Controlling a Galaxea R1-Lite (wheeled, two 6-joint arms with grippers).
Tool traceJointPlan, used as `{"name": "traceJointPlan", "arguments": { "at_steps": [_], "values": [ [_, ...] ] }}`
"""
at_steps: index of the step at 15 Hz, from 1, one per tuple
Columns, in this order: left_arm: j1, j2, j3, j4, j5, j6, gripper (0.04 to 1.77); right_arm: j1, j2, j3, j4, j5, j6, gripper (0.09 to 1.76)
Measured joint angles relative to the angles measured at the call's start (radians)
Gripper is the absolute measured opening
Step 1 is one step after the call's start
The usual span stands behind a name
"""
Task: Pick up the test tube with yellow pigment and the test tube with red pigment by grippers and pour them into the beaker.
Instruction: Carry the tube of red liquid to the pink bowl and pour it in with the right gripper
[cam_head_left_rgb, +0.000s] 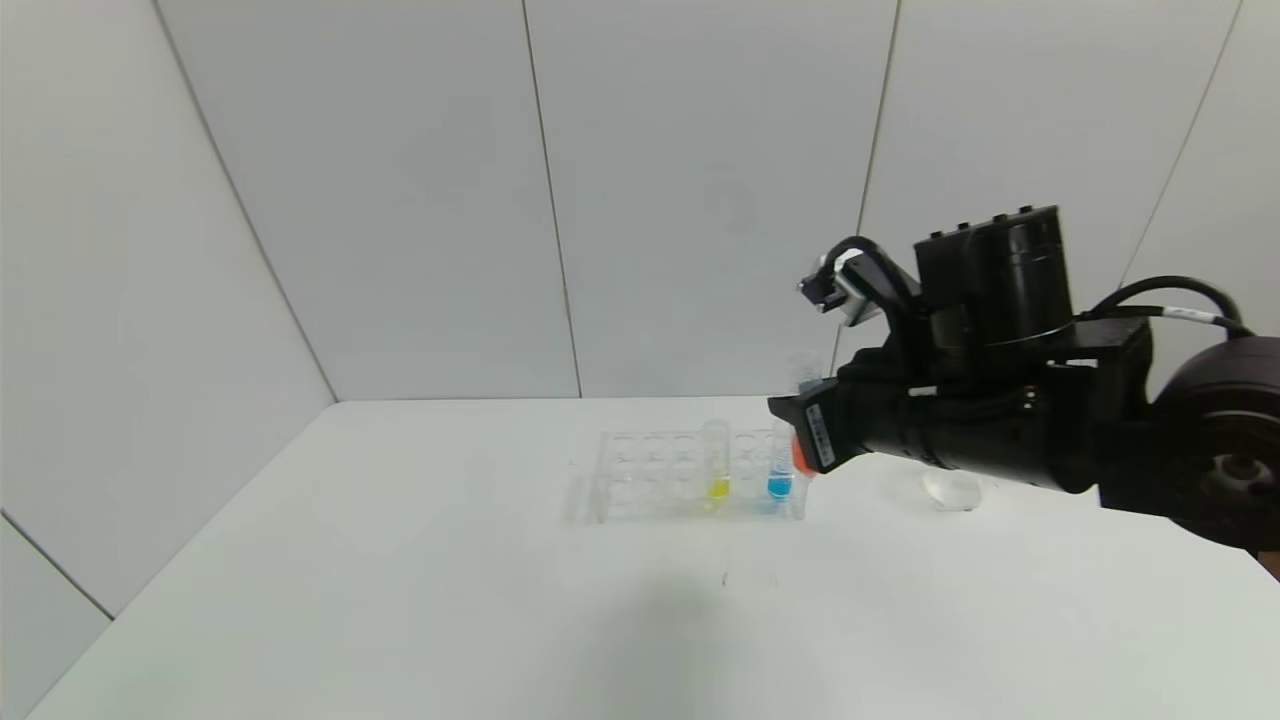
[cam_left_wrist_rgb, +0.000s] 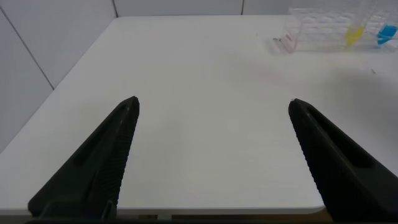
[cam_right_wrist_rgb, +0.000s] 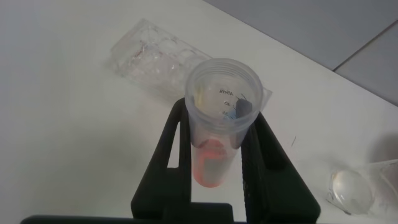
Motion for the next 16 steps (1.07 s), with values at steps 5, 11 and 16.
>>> {"name": "traceJointPlan", "arguments": {
  "at_steps": [5,11,16],
  "values": [
    [0.000,0.000,0.000,0.000,0.000,0.000,1.72,-0.197,-0.096,0.097,0.000,0.178,-0.077,0.52],
    [0.000,0.000,0.000,0.000,0.000,0.000,1.72,-0.417,-0.108,0.096,0.031,0.411,-0.228,0.52],
    [0.000,0.000,0.000,0.000,0.000,0.000,1.72,-0.549,-0.062,0.024,0.077,0.521,-0.348,0.52]
  ]
}}
